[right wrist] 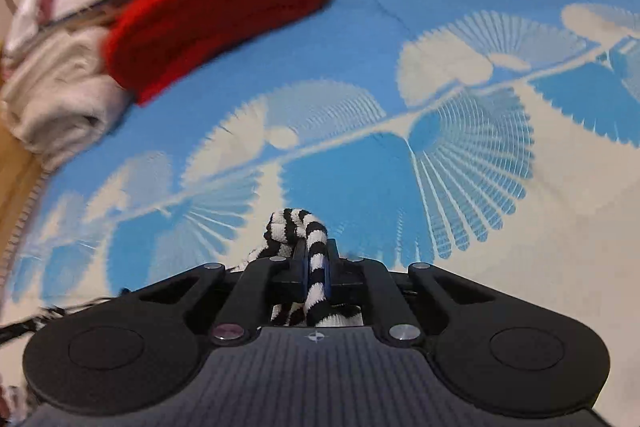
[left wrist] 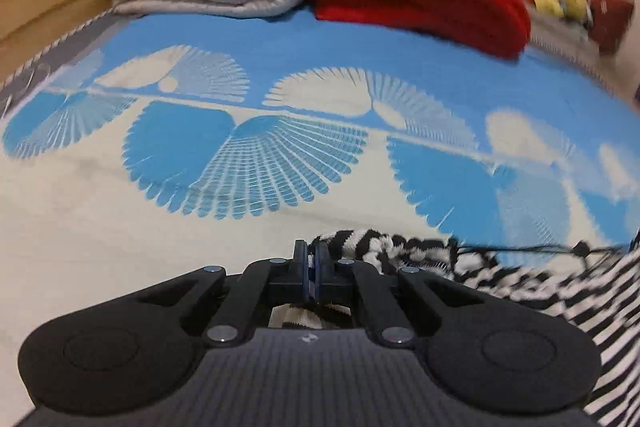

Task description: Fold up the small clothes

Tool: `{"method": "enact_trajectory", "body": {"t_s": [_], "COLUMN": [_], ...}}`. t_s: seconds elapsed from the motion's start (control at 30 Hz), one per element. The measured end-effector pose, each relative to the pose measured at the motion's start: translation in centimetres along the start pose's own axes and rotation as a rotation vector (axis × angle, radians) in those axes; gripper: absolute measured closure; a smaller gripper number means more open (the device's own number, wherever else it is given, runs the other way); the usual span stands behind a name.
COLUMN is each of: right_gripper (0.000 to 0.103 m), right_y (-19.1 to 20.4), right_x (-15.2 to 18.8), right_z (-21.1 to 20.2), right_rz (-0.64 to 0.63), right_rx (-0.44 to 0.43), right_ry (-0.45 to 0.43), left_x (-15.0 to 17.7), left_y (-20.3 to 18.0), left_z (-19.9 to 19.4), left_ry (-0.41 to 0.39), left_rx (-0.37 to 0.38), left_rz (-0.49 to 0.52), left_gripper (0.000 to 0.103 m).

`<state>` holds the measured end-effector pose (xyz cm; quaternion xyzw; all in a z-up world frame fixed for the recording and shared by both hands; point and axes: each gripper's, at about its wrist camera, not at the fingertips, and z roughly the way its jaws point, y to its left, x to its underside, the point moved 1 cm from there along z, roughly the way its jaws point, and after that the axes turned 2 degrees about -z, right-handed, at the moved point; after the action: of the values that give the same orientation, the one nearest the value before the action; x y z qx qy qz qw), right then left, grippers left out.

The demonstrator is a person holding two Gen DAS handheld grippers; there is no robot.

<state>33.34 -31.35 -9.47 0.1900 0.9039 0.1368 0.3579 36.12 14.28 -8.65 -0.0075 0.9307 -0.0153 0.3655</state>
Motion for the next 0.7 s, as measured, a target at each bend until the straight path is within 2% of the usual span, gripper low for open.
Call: {"method": "enact_trajectory", "body": {"t_s": [0.1,0.17,0.2,0.23,0.27,0.3,0.37,0.4,0.43,0.5,0.53,0.6,0.7], "right_gripper": [0.097,0.094,0.077,0.072,0.067,0.058,0.039,0.036,0.034,0.028,0.027,0.018,0.018], "right_y": [0.4,0.2,-0.2,-0.3,-0.2,0.1,-0.1,-0.4,-0.4,0.1,0.6,1.9,4.6], "right_x": [0.1,0.7,1.6,2.3,2.4,2.0,0.8,0.5,0.1,-0.1,0.2,1.2,3.8], "right_z": [0.4,2.4,3.4,3.6,3.5,3.3,2.5,1.7,0.8,-1.2,-2.7,-5.3,-9.4], "right_rz": [-0.050,-0.073,-0.073,-0.075,-0.082,-0.073,-0.016,0.013,0.028,0.027,0.042,0.057,0.041], "right_rx": [-0.009,0.039,0.081,0.106,0.118,0.136,0.156,0.152,0.151,0.193,0.224,0.250,0.154], "right_ry": [-0.068,-0.055,-0.046,-0.094,-0.103,-0.092,-0.063,-0.055,-0.045,-0.026,-0.032,-0.055,-0.056], "left_x": [0.5,1.4,2.0,2.4,2.8,3.0,3.3,3.3,3.3,3.1,3.1,2.8,2.4], "left_y": [-0.1,0.3,0.0,-0.3,-0.4,-0.3,0.5,1.0,1.6,2.6,3.0,3.3,2.5], "left_z": [2.1,3.9,4.7,4.5,4.2,3.9,2.9,2.3,1.3,-1.2,-2.5,-4.8,-8.9], "left_ry": [0.007,0.058,0.061,0.029,0.007,0.004,-0.006,-0.015,-0.039,-0.094,-0.123,-0.138,-0.176], "left_rx": [-0.023,-0.032,-0.027,-0.025,-0.012,-0.003,0.009,-0.002,-0.026,-0.058,-0.062,-0.046,0.014], "left_rz": [0.036,0.048,0.065,0.111,0.153,0.176,0.202,0.209,0.210,0.202,0.185,0.127,-0.015], "left_gripper": [0.101,0.100,0.099,0.098,0.095,0.088,0.064,0.044,0.032,0.019,0.018,0.018,0.017]}}
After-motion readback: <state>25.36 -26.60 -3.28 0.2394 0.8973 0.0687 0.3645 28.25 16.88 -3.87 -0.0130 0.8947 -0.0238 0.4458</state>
